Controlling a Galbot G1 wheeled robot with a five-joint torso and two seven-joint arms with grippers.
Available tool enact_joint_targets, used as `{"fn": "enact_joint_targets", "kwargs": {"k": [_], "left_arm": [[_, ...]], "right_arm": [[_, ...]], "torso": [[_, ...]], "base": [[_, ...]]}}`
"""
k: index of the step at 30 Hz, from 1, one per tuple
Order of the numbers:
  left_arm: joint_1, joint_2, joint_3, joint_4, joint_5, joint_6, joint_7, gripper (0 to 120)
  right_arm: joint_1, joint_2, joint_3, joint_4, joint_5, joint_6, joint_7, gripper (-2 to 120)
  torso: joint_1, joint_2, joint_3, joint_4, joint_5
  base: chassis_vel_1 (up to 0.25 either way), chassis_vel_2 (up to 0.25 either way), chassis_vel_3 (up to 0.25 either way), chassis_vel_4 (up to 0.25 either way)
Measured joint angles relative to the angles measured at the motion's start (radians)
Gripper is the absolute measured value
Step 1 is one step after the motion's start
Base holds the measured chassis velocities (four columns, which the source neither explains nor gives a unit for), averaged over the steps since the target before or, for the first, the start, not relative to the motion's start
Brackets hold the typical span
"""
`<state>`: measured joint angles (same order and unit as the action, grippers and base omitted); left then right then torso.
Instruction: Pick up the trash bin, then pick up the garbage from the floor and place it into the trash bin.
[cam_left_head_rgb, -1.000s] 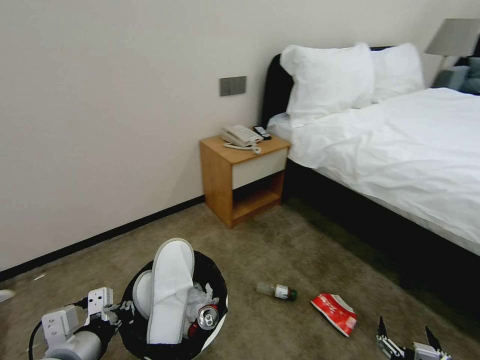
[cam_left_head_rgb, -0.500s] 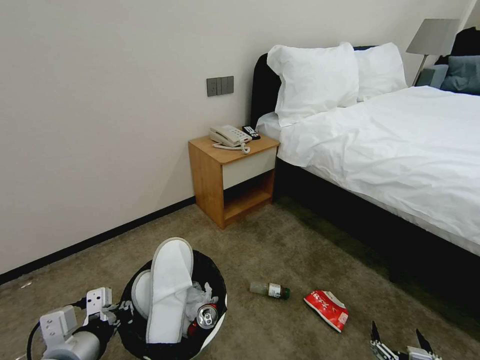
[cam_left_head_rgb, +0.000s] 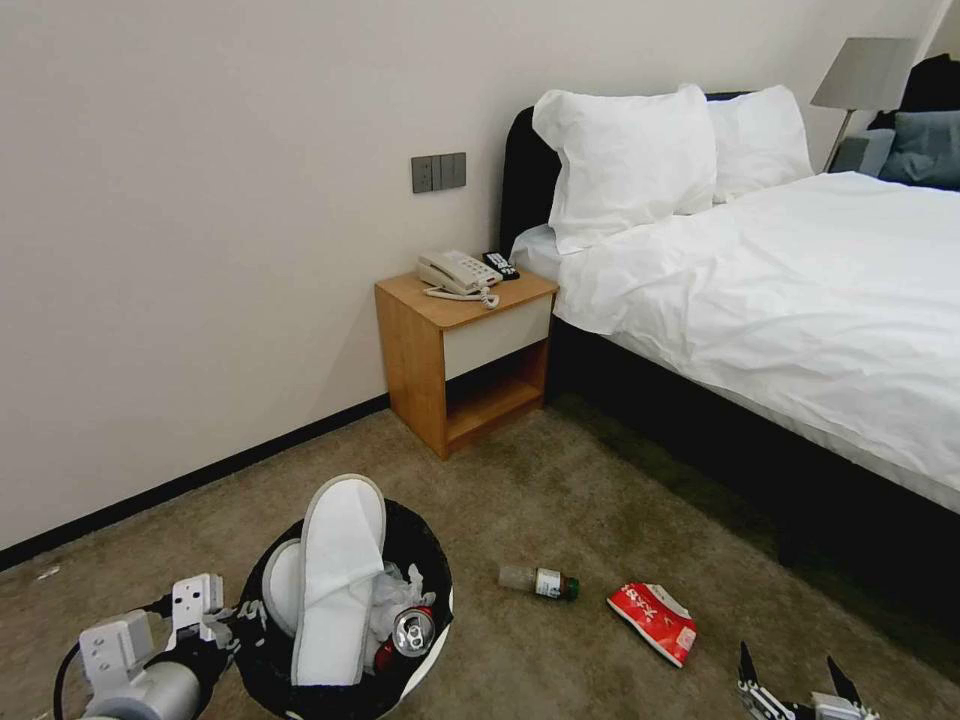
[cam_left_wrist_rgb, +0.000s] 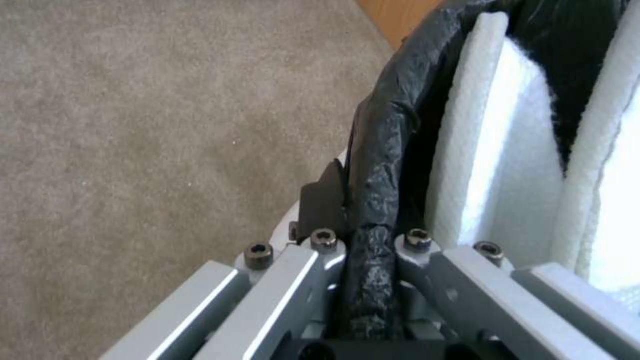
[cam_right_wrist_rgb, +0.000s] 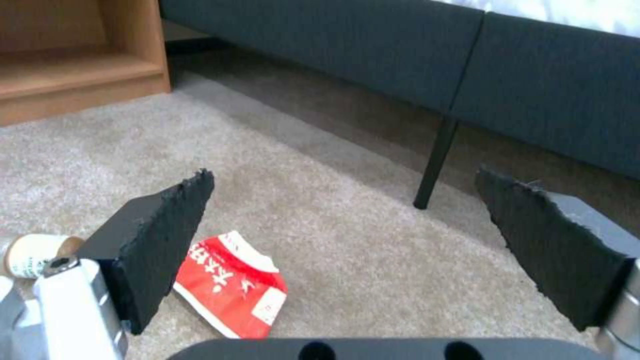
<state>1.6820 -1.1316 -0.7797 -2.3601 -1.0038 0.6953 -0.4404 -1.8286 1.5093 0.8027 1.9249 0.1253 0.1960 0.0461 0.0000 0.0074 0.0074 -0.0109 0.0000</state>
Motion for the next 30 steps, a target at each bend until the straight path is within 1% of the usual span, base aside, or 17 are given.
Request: {"fn": "enact_joint_targets", "kwargs": {"k": [14,23,30], "left_arm": [[0.0,0.001,-0.001,0.003,-0.001,0.0,0.001,2],[0.001,0.0,0.0,0.002,0.0,0.0,0.002,2],[0.001,0.0,-0.001,0.002,0.0,0.0,0.002,2]], "right_arm": [[0.003,0.003,-0.002,-0.001,0.003,0.0,-0.005,100],[0.002,0.001,-0.003,-0.002,0.004,0.001,-0.007,100],[0.003,-0.002,-0.003,-0.002,0.006,0.001,-0.008,100]], "torso": [[0.0,0.0,0.0,0.0,0.0],[0.0,0.0,0.0,0.0,0.0],[0.0,0.0,0.0,-0.0001,0.0]], "base": [[-0.035,0.05,0.045,-0.045],[0.0,0.0,0.0,0.0],[-0.04,0.03,0.026,-0.032]]}}
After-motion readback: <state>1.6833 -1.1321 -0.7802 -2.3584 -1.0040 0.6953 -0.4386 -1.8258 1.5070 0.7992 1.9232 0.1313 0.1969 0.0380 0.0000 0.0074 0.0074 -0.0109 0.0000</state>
